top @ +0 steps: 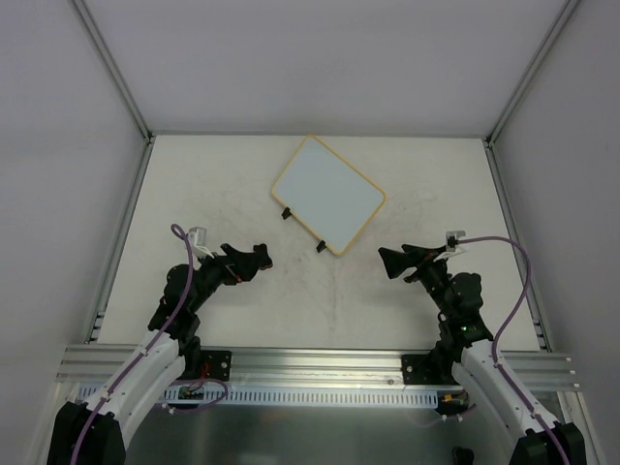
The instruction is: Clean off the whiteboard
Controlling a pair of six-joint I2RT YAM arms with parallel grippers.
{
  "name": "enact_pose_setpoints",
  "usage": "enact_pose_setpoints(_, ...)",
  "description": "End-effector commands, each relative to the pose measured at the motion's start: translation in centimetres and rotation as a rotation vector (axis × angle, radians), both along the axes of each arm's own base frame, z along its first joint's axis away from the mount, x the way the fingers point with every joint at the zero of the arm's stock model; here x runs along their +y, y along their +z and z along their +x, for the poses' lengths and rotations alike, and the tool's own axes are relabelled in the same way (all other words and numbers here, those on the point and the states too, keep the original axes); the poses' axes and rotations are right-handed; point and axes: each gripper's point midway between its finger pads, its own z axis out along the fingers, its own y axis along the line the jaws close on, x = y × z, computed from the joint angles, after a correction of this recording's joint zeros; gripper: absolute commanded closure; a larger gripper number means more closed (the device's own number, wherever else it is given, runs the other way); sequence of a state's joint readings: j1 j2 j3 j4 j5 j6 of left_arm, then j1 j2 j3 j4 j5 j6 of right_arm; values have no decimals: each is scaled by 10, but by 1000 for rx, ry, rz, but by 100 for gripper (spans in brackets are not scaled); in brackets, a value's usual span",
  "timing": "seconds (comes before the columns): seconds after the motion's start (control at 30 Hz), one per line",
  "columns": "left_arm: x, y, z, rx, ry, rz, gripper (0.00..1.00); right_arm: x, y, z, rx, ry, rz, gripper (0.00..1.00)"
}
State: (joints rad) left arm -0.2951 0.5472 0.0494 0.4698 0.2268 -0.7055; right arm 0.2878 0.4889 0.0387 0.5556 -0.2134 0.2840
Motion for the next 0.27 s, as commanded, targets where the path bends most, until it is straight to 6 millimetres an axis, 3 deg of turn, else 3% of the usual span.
enact_pose_setpoints(0.0, 1, -48, -17, 71, -20, 22, 1, -3, -63, -17, 84, 2, -28, 3)
enact_pose_setpoints(0.23, 1, -48, -17, 69, -23, 21, 1, 0, -62, -19, 70, 19, -30, 3)
